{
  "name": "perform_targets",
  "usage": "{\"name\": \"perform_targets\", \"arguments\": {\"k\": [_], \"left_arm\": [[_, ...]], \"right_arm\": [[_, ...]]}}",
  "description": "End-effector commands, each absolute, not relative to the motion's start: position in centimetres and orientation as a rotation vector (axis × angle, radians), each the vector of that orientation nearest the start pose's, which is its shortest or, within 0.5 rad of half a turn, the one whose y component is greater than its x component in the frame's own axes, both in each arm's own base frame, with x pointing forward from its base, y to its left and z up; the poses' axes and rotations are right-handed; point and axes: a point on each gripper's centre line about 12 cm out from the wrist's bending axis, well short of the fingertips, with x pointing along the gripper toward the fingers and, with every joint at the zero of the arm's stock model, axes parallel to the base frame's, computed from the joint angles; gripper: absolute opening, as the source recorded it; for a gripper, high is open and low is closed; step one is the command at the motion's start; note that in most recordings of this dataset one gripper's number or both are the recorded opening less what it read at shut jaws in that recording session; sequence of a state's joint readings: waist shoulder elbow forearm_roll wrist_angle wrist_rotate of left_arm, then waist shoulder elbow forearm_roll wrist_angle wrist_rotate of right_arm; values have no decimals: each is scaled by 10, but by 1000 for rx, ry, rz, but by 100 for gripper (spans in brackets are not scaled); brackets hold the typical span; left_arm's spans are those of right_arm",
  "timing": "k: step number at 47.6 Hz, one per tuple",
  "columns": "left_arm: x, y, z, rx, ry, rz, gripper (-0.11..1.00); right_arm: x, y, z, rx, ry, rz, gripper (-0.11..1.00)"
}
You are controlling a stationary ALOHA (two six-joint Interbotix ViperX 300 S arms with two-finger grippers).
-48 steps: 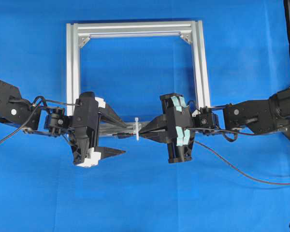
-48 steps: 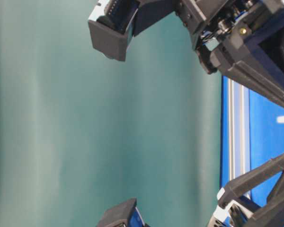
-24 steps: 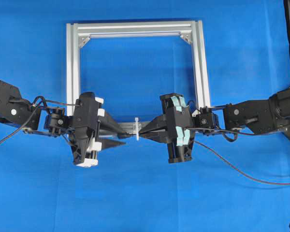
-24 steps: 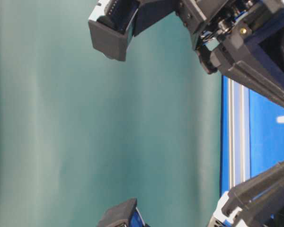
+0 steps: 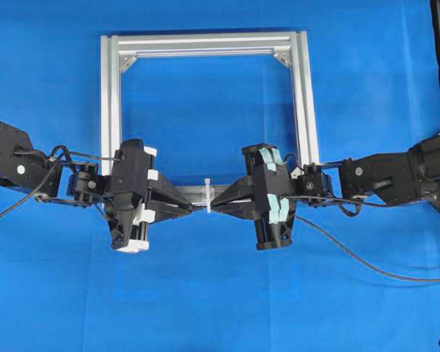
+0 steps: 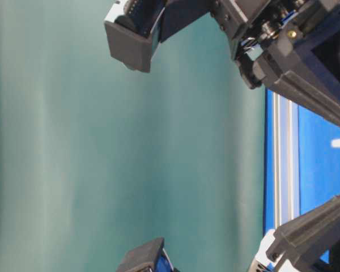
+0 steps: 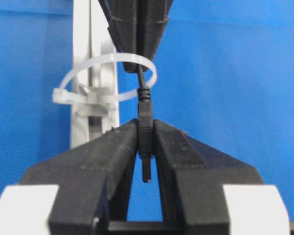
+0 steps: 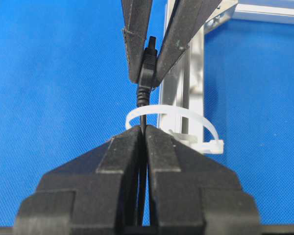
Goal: Insert the wire through the string loop located in the center.
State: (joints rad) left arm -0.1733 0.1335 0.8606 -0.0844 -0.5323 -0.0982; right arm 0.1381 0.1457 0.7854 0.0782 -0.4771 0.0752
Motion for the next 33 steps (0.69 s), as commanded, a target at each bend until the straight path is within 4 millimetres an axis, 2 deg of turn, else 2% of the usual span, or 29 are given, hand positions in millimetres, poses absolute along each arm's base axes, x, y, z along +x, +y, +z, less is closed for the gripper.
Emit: {"name": "perform_targets", "arguments": {"k": [1,7,11,15,21,25,27,33], "left_arm": [[368,-61,124,-117,429,-99,8],[368,-61,123,-117,431,-99,8],[368,-61,123,-117,431,-99,8],[367,-61,124,-117,431,-99,8],[366,-61,123,-117,434,-98,8],[364,-60,123,-117,436,-98,8],[362,-60,123,-116,437,-98,8],[352,-58,123,-118,448,-97,8]], "right_arm": [[387,48,129,109,443,63,-3],[386,48,128,107,449,64,0],[386,48,128,110,452,63,8],[386,48,127,111,457,62,28],[385,49,127,111,463,64,68],[384,49,128,110,457,66,88],[383,50,128,110,457,67,89],[379,49,130,110,456,67,82]]}}
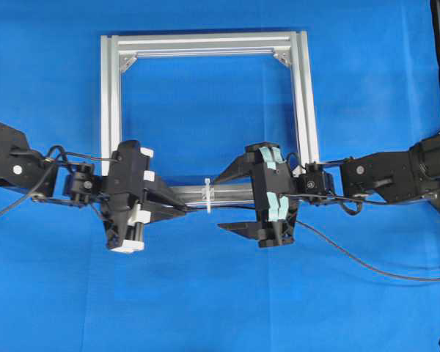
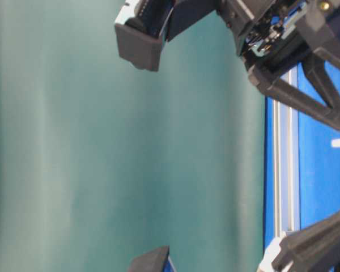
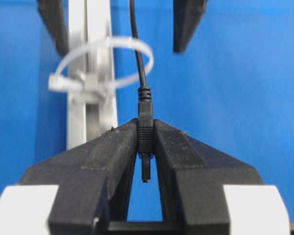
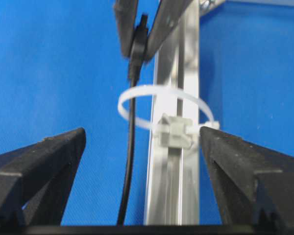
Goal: Insert the wire through the string loop located in the center.
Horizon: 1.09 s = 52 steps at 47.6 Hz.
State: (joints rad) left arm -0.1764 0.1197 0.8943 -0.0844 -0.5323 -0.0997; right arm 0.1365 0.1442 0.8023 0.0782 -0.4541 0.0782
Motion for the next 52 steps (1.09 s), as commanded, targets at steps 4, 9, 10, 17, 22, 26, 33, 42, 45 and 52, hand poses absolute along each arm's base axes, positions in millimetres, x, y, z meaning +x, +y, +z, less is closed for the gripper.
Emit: {"name": "perform_targets", "arguments": {"k": [4,9,10,17,22,26,33,42,45,52], "left_arm": [[342,-56,121,-121,463,-94,8],[324,-55,120,-123,478,-96,8],[320,-55,120,-123,481,-99,8],[291,-54,118,-118,503,-111,8],[270,-53,119,-128,508,-119,8],[259,-52,120,-140,506,-120,8],[241,-48,123,-148,493,-120,8],[224,-45,126,-149,508,-121,8],[218,-44,123,-146,541,-120,8],[211,-43,120,-135,594,-120,8]], "right_arm": [[376,49,130,110,457,68,83],[374,48,133,111,453,67,83],[373,49,133,109,453,70,83],[373,49,137,111,442,70,83],[373,48,140,108,434,71,83],[374,48,141,110,431,70,83],[374,49,141,108,431,72,83],[374,49,141,103,431,75,82],[374,49,141,100,431,76,83],[374,49,141,97,434,76,83]]}}
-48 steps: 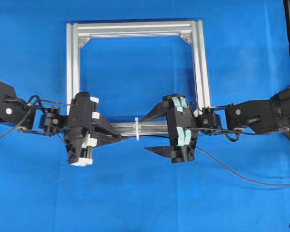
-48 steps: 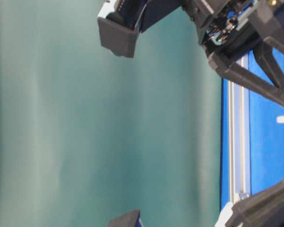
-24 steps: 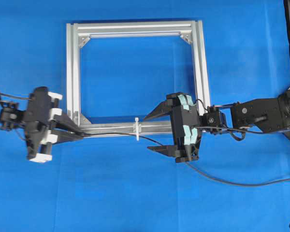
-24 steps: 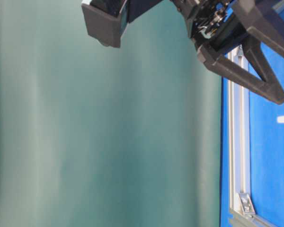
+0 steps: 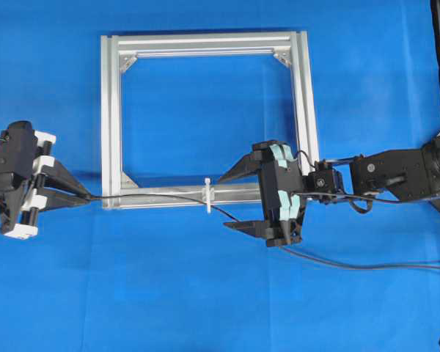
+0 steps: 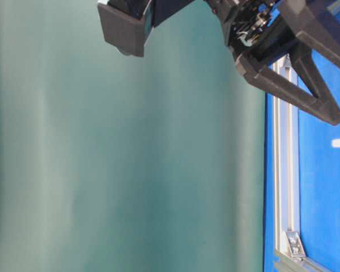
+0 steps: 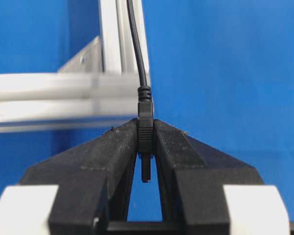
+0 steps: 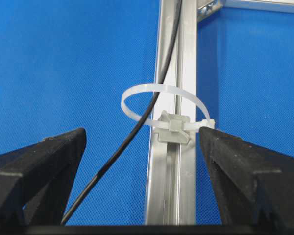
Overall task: Insert the wire through the string loop located in the center.
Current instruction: 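Pull the plug leftward with the left gripper, drawing cable through the loop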
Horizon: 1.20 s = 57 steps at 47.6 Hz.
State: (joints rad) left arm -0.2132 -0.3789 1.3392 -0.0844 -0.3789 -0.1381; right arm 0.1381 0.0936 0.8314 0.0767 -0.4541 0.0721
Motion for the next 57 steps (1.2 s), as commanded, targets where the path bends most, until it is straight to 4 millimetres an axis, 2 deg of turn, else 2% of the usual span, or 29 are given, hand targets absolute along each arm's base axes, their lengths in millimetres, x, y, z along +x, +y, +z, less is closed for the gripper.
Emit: {"name": "perform_targets", "arguments": {"k": [1,21,23,31,34,39,46,57], "left_arm": [[211,-43,119,-135,595,-120,8],[210,-38,119,-149,608,-96,11],[210,-37,118,-151,614,-90,18],[210,-30,116,-168,642,-54,72],[210,-28,117,-167,641,-46,84],[210,-26,118,-170,642,-37,80],[208,-26,121,-173,624,-38,80],[211,-26,142,-180,552,-50,80]], "right_arm": [[374,49,141,97,434,77,82],[375,49,141,97,431,77,82],[375,49,141,97,431,77,83],[375,49,142,96,428,79,83],[375,49,142,95,428,79,83],[375,49,142,95,429,79,83],[375,49,142,95,428,77,83],[375,49,153,99,402,79,82]]}}
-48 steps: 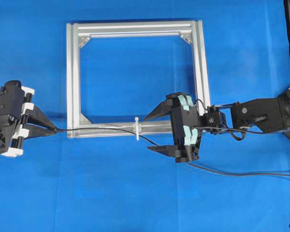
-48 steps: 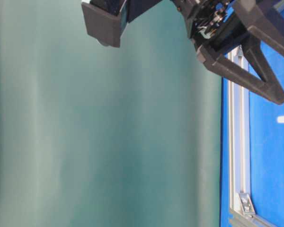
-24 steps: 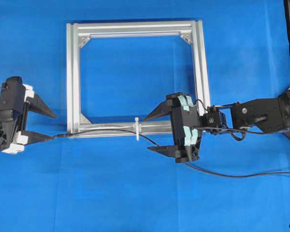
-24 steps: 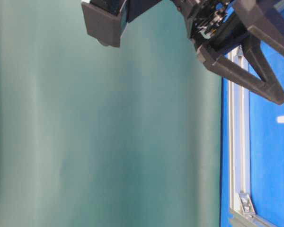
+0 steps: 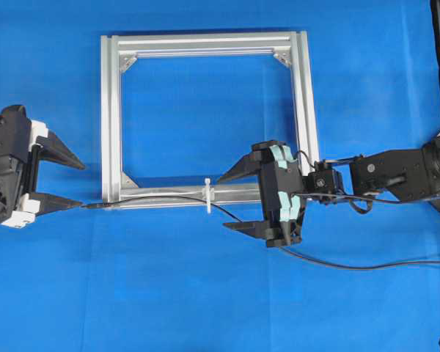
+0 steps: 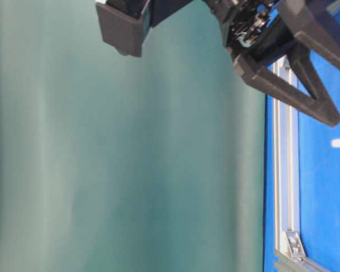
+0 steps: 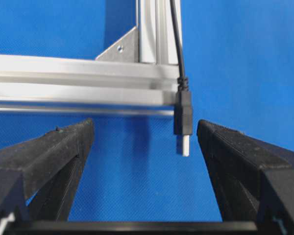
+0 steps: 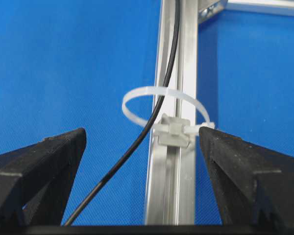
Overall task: Insert the wire through the string loop located in the center.
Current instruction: 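Pull the plug leftward with the left gripper, drawing cable through the loop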
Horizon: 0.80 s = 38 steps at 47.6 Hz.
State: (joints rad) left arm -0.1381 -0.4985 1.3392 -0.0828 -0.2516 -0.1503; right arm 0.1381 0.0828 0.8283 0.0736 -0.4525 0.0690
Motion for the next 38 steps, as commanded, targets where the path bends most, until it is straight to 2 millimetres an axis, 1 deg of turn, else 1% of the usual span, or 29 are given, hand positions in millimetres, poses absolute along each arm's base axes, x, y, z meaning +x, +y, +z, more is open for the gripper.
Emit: {"name": "perform_targets", "arguments": {"k": [1,13,24,38], "left_arm": [[211,-26,143,-180,551,-51,80],[210,-27,159,-184,523,-60,79],[212,-27,166,-184,494,-64,79],[214,-27,169,-183,486,-66,79]], "right_arm": [[375,48,155,99,396,79,83],[369,43,177,105,372,71,82],[364,43,196,107,354,76,83],[362,43,198,109,350,75,82]]}}
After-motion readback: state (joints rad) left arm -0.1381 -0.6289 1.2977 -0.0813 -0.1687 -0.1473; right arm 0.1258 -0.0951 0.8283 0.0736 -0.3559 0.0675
